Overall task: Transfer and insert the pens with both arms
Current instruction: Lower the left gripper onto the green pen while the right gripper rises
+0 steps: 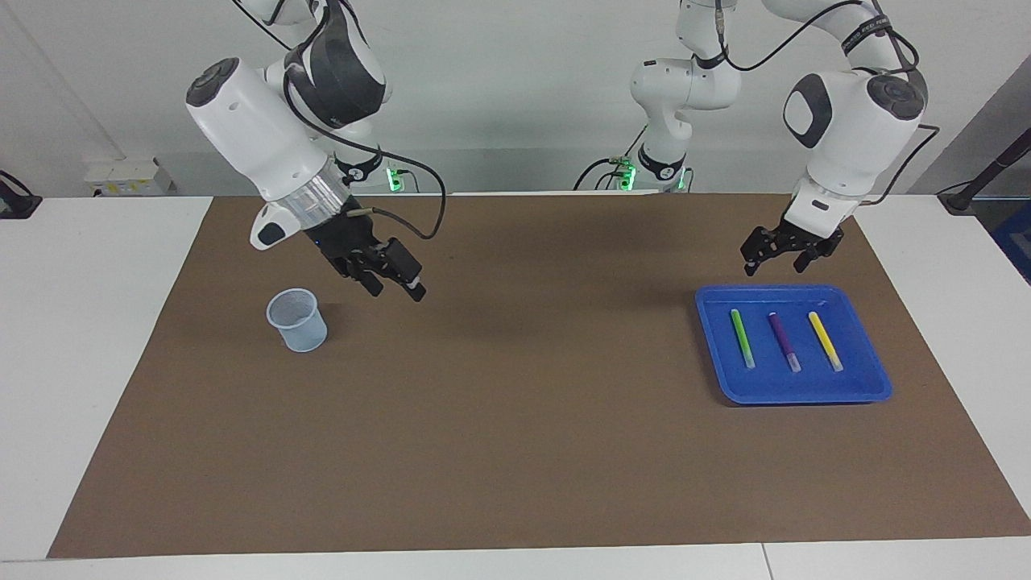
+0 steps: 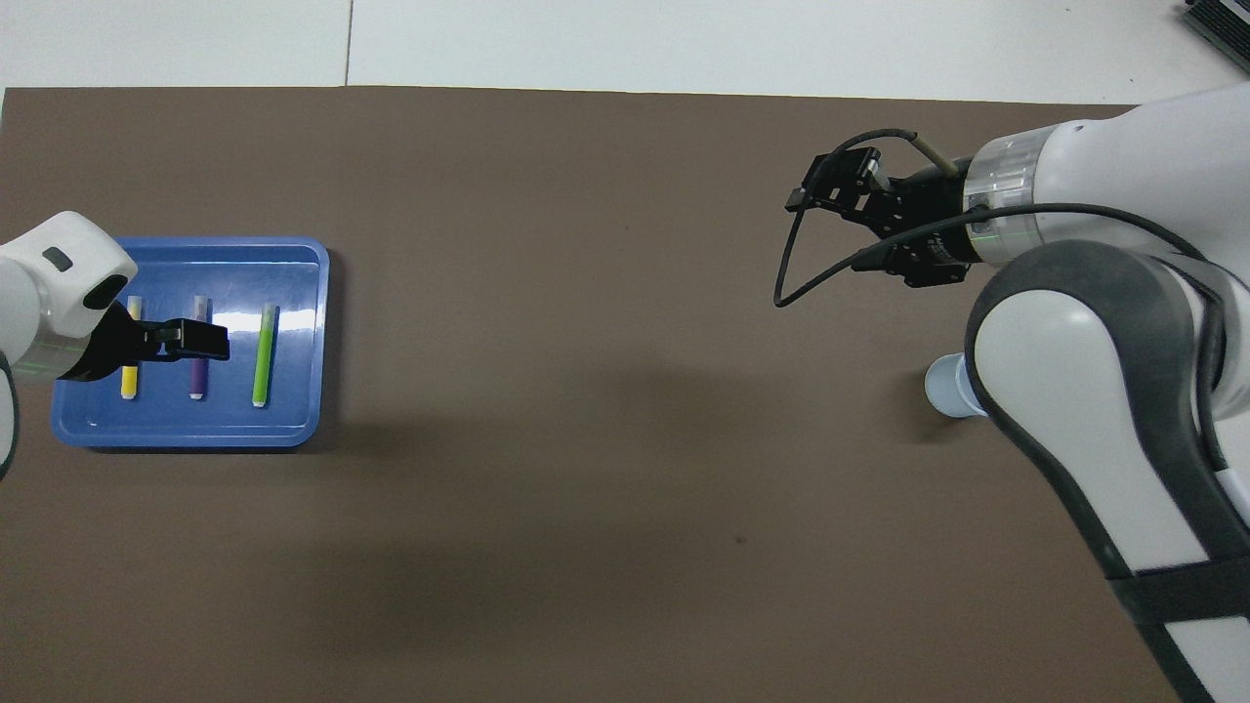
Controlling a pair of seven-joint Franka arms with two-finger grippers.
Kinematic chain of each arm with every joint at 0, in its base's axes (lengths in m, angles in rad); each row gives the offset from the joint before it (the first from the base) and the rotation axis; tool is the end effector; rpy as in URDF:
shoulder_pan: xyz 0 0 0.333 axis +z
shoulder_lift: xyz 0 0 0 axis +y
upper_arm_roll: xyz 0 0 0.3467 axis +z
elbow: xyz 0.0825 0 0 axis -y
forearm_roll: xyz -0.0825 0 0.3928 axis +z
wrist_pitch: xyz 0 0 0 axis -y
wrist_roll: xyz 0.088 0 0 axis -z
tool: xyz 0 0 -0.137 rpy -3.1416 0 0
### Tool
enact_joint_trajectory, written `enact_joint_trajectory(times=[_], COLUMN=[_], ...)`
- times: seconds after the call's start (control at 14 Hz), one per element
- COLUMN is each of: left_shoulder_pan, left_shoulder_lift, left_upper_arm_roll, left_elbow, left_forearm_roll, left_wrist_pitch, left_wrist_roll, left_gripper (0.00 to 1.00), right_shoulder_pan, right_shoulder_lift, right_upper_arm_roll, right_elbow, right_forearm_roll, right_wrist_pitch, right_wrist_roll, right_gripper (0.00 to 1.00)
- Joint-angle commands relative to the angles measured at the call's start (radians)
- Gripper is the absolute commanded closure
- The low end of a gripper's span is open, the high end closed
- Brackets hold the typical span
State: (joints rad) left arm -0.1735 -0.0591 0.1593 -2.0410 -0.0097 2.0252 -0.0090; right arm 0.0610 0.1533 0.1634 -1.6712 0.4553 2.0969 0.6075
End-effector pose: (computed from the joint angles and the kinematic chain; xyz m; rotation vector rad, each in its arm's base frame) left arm 0.5488 -0.0075 0.4692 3.1222 -0.0019 0.0661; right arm 0.6362 0.1720 0.5454 -2.5195 0.7323 -0.0867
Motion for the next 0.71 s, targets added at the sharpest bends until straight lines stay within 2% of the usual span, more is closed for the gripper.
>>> enact_joint_trajectory(times=[0.0,0.29,0.64], left_shoulder_pan=[0.011,0.023,0.042], left_shoulder_lift=[0.031,0.097,0.209], left_upper_arm_roll=[-0.004,-0.004,-0.006], left_elbow=[-0.031,-0.039,-0.044], left_forearm_roll=[0.001,0.001,-0.042], left_wrist_pitch=[0.076,0.147,0.252], left_wrist_roll=[0.021,0.035,0.076], left_gripper=[0.0,0.0,0.0], right_shoulder_pan=[0.029,0.082,0.08], right_shoulder_lift=[0.006,-0.017,-0.028], right_upper_arm_roll=[0.004,0.004,0.004], right_elbow=[-0.002,-0.056,-0.09], right_forearm_roll=[0.04,0.046,0.046], right_wrist_pitch=[0.026,0.028,0.067], right_wrist_roll=[0.086,0.112,0.132], right_gripper=[0.0,0.0,0.0])
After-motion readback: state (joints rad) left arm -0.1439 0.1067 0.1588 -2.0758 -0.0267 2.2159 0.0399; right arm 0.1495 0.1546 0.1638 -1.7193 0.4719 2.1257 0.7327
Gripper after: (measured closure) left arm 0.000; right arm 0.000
